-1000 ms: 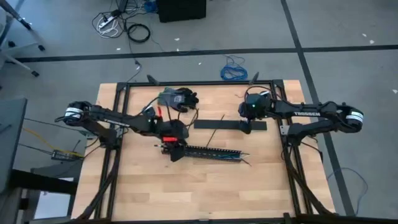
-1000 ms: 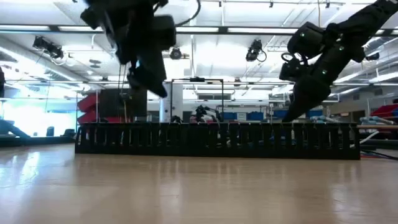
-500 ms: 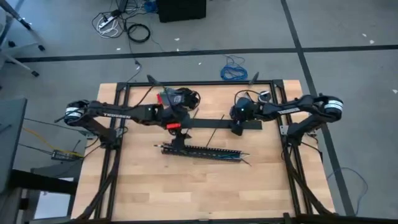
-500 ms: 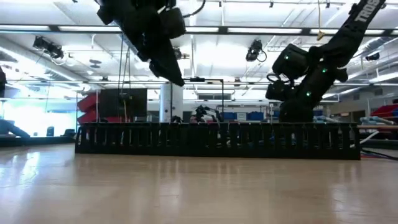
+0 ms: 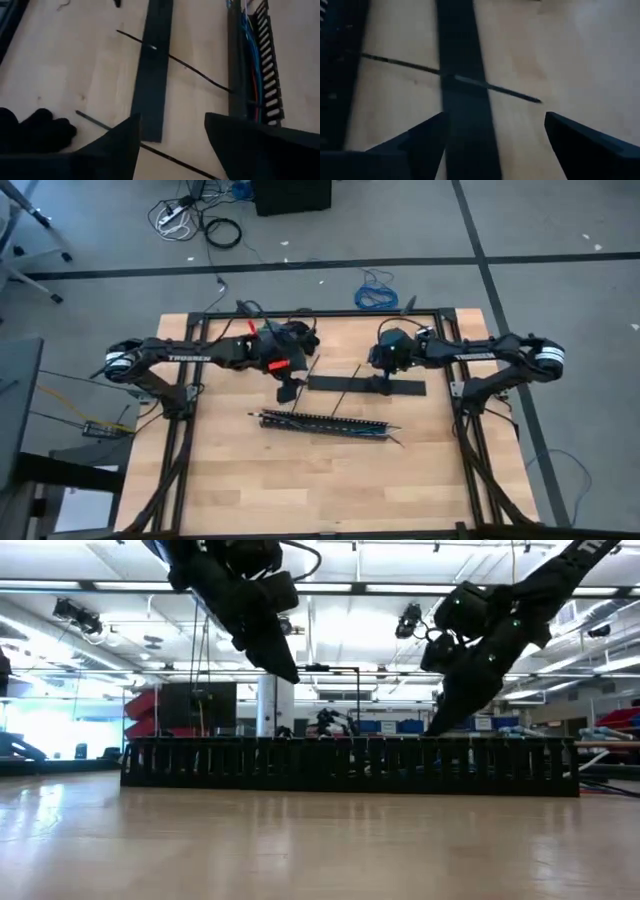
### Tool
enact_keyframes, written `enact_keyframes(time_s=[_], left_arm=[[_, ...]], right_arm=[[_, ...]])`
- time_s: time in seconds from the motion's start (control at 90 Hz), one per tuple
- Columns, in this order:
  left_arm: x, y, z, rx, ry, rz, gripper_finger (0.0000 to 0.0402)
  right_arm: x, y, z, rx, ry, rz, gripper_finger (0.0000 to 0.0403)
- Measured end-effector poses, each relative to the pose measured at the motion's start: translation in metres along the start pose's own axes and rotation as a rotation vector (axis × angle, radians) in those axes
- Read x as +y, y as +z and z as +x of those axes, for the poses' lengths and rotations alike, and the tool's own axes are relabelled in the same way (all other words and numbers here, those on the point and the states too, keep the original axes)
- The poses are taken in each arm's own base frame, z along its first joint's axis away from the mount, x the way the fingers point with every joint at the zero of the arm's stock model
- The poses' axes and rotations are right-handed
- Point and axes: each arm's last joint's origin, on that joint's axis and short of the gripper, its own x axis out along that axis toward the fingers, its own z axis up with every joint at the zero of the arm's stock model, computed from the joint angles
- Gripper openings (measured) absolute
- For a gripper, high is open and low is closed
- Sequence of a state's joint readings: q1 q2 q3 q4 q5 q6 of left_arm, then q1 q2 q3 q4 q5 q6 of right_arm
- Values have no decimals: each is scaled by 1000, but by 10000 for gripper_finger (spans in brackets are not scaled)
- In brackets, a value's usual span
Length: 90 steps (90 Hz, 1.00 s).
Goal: Ziptie cables
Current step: Close the black cable duct cover
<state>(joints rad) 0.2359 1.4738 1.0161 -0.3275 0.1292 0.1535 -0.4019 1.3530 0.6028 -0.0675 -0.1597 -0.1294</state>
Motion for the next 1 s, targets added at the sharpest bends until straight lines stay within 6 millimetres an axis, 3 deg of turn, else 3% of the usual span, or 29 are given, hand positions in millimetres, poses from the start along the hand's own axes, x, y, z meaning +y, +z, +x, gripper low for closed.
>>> enact_keyframes(time_s=[0.311, 0.544, 0.667, 0.844, 1.0], left_arm=[[2, 0, 0, -3, -12, 0, 213], [2, 0, 0, -6, -11, 26, 214], [4, 0, 0, -11, -2, 36, 214], [9, -1, -1, -10, 10, 13, 214], [10, -1, -1, -10, 12, 14, 214]], right_arm=[[-3, -16, 38, 88, 35, -57, 325], [3, -20, 50, 111, 71, -35, 327], [4, -16, 44, 83, 57, -54, 325], [5, 1, 16, -28, 33, -77, 323], [12, 3, 2, -28, 46, -61, 324]])
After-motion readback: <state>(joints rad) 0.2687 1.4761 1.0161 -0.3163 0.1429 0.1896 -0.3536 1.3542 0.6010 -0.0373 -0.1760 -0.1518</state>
